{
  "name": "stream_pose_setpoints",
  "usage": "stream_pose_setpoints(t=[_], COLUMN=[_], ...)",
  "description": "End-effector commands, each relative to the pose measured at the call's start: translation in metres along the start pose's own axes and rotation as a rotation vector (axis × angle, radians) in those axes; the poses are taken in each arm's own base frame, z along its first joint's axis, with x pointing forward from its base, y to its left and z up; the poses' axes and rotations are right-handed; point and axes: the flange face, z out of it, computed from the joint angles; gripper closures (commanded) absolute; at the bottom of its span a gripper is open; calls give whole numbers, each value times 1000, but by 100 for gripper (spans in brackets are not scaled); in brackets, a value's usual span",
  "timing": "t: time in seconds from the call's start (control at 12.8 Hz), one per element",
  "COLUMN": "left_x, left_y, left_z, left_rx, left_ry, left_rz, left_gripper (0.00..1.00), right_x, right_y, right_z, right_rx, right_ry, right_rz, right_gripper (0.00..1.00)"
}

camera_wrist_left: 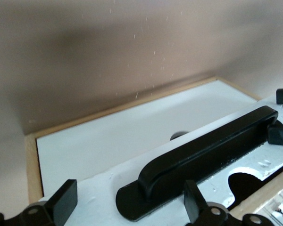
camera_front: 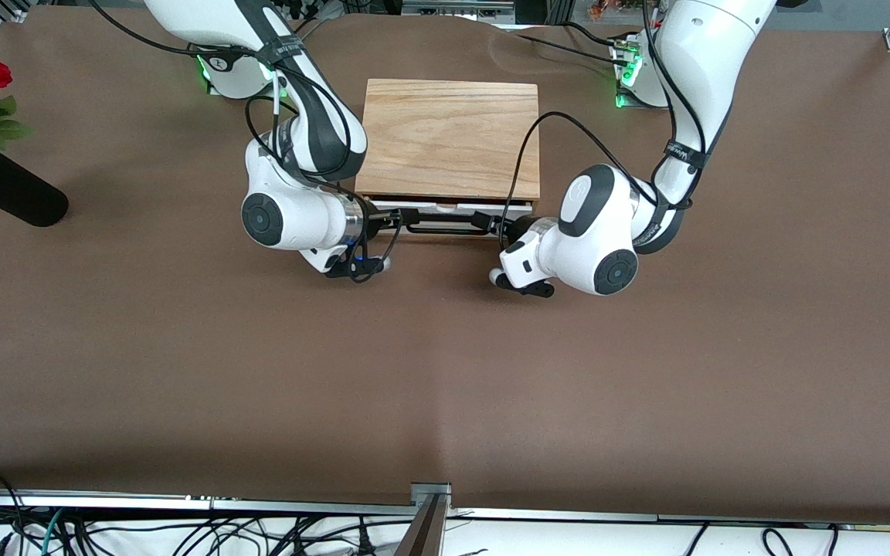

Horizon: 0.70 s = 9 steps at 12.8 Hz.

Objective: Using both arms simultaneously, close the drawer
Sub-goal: 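Push the white drawer front into the wooden box with both grippers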

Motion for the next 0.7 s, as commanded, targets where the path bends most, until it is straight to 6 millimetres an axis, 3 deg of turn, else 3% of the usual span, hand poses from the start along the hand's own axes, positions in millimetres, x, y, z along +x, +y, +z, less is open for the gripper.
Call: stream_pose_setpoints(t=[0.0,0.23,0.39,0.55,0.63], left_x=[-11,-15,-14,-12,-12], left_y=[1,-2,-2,-3,0], left_z=[9,13,5,-32,-64], left_rx=[-5,-4,-10,-26,-41], left_ry=[-86,-127,-118,-61,-33], left_rz=[1,-9,-5,7,21], left_gripper=[0,0,0,0,0], right_x=[-22,-33,-35,-27,-17], right_y=[4,6,6,6,5], right_z=[6,19,21,3,-21], right_rx=[8,1,-2,10,24], right_ry=[-33,-67,-73,-46,-18], right_rz=[4,8,11,7,18], right_gripper=[0,0,0,0,0])
